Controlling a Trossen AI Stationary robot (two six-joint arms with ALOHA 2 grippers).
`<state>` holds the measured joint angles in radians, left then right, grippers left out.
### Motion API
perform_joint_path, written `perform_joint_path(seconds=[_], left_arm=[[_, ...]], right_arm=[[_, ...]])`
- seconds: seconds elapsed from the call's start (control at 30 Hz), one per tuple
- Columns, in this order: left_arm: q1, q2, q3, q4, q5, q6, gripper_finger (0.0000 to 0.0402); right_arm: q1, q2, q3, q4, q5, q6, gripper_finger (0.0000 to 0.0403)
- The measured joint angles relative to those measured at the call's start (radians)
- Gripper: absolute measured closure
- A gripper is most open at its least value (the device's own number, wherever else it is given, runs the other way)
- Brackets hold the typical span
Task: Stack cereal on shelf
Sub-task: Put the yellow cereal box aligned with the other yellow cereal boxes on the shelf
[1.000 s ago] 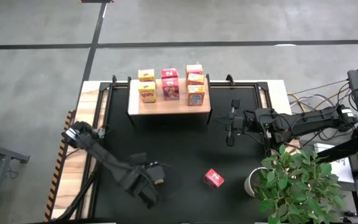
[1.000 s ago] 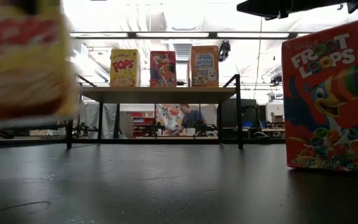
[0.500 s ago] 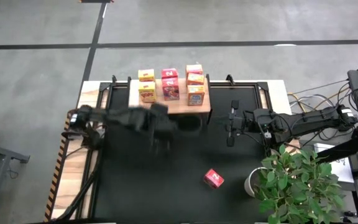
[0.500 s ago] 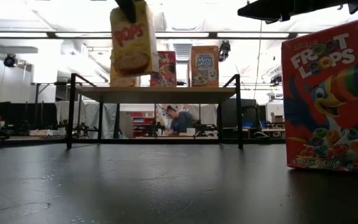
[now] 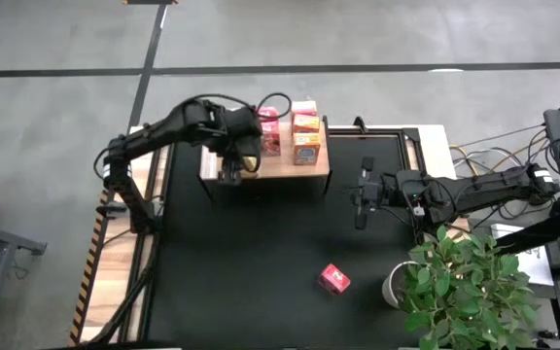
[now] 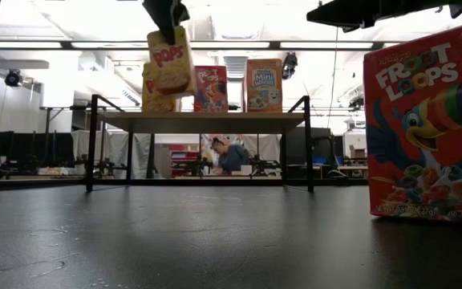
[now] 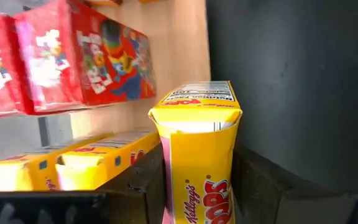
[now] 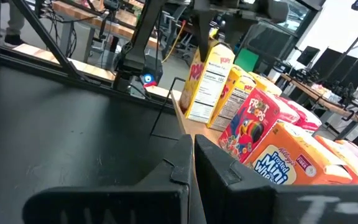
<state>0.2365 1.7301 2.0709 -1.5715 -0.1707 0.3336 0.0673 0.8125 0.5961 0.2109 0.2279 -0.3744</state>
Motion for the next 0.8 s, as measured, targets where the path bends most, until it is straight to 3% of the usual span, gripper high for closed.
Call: perform_joint_path(seconds=[0.27,0.8], left_arm=[[0.038,0.007,-0.061,0.0,-0.086,-0.02,0.0265],[0.042,0.008,-0.091,0.0,-0.078,-0.055,0.0233]], right_arm=[[0.0,0.0,0.0,-0.021,0.008,0.019,0.0394],[0.0,0.0,0.0,-0.023,0.008,0.024,0.0394]])
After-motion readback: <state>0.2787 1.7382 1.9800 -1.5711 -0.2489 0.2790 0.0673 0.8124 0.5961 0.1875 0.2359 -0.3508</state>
